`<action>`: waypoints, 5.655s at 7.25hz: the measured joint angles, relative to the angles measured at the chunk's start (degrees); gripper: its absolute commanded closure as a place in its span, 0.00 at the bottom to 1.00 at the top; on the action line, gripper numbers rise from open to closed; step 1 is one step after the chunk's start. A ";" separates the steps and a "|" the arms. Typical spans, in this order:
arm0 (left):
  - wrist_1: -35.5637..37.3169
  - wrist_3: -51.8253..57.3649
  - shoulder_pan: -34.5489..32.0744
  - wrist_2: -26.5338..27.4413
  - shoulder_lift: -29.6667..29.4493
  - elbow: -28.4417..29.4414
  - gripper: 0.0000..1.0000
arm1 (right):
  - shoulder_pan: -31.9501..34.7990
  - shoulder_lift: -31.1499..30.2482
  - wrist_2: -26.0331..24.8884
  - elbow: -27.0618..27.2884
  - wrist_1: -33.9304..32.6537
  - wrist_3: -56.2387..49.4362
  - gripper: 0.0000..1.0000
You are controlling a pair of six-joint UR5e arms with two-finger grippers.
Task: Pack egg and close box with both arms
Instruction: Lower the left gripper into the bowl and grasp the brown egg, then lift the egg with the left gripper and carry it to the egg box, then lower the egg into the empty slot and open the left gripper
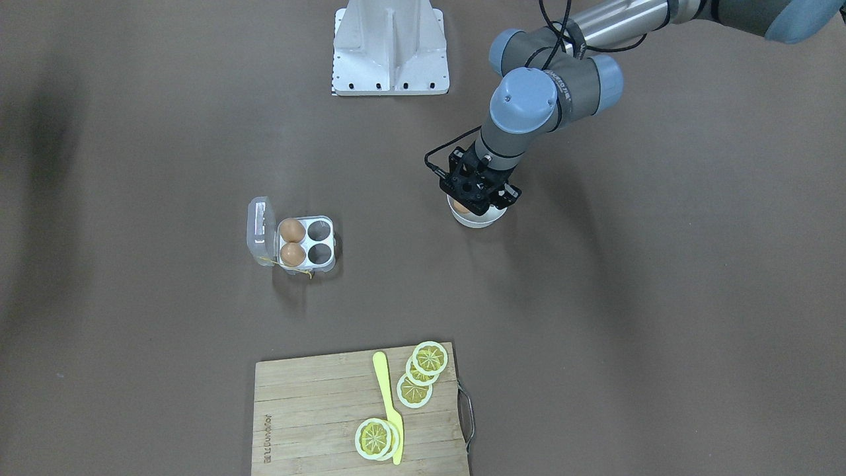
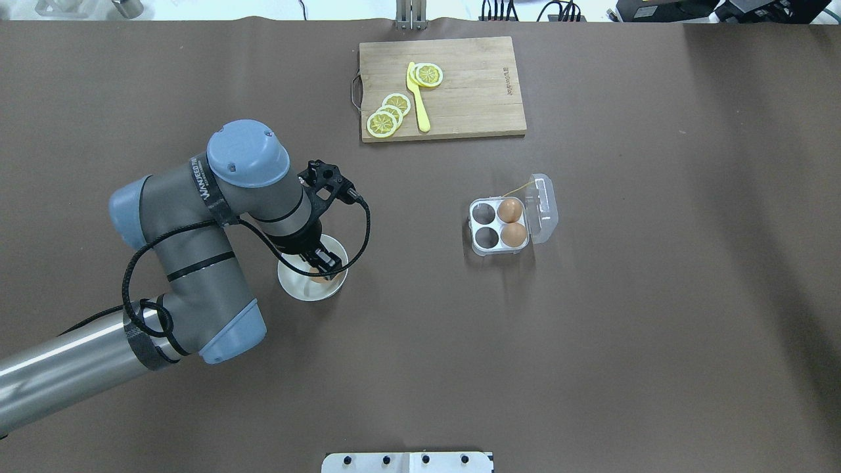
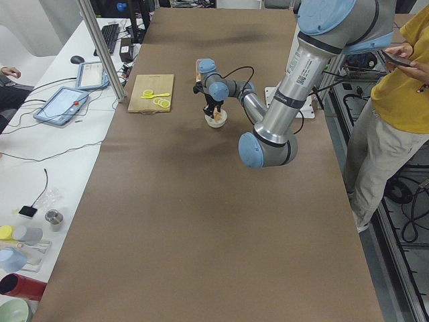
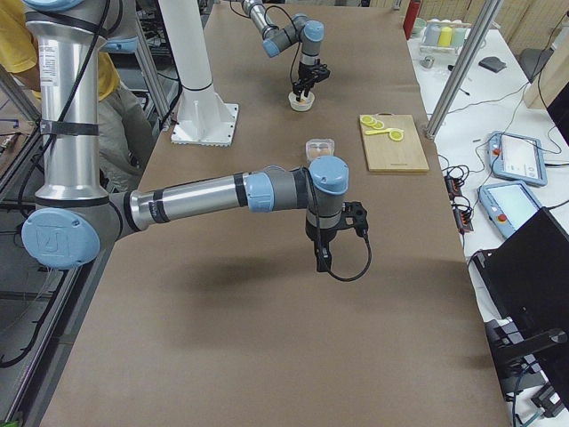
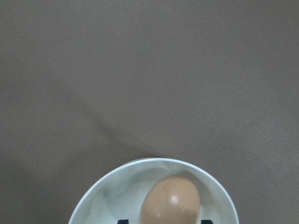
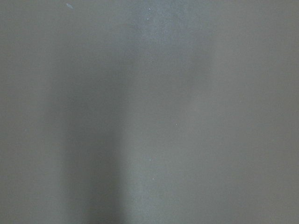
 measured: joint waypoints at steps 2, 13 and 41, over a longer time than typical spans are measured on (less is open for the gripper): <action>-0.11 -0.05 0.27 0.04 -0.03 0.27 0.39 | 0.00 0.00 0.03 0.00 0.00 0.00 0.00; -5.55 -0.27 0.93 -0.07 -0.72 5.07 0.78 | -0.10 0.00 0.00 0.09 0.04 0.00 0.00; -14.07 -3.24 4.17 5.89 -34.35 37.92 0.77 | -1.58 0.75 -0.79 1.32 0.03 -0.17 0.00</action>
